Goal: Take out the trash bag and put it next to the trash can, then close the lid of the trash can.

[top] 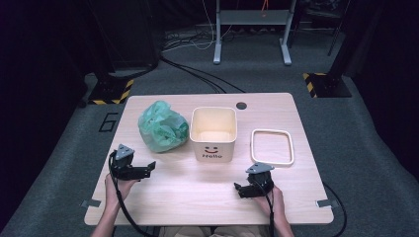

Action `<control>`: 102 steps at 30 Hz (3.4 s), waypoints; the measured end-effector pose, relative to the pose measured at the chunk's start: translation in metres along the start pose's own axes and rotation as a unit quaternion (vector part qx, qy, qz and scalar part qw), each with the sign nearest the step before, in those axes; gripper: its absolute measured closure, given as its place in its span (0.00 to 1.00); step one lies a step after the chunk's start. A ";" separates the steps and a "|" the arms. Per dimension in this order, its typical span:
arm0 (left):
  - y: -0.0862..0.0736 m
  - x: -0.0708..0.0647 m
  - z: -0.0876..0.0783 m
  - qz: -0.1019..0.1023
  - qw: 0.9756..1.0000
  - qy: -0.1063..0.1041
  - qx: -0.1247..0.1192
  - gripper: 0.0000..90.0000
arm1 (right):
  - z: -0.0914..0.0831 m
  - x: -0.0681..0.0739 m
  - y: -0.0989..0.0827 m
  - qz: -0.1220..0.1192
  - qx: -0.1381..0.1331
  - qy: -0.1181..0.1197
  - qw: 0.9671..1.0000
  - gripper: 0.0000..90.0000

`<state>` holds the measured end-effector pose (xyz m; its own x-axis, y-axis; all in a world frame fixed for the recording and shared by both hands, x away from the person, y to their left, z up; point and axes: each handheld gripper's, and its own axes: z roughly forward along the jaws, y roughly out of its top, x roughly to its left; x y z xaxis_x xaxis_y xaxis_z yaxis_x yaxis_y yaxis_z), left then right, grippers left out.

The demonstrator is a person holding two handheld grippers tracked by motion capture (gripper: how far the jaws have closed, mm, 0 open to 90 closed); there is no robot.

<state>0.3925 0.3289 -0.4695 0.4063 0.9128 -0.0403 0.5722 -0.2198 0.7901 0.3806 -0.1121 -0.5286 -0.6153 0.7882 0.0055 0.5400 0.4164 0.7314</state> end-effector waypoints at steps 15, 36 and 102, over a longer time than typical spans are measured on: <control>-0.037 -0.008 0.035 -0.001 0.998 0.011 0.055 0.00 | 0.000 0.000 0.000 -0.001 0.000 -0.001 1.000 0.12; -0.044 -0.016 0.044 0.005 0.998 0.019 0.057 0.00 | -0.004 -0.004 -0.002 0.011 -0.007 0.010 1.000 0.14; -0.045 -0.020 0.042 0.003 0.998 0.024 0.052 0.04 | -0.057 -0.104 0.012 0.088 -0.009 -0.076 0.993 0.02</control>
<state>0.3887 0.3059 -0.5304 0.3774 0.9260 -0.0050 0.6418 -0.2576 0.7223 0.4184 -0.2152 -0.4811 -0.4174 0.9082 0.0315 0.6200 0.2593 0.7405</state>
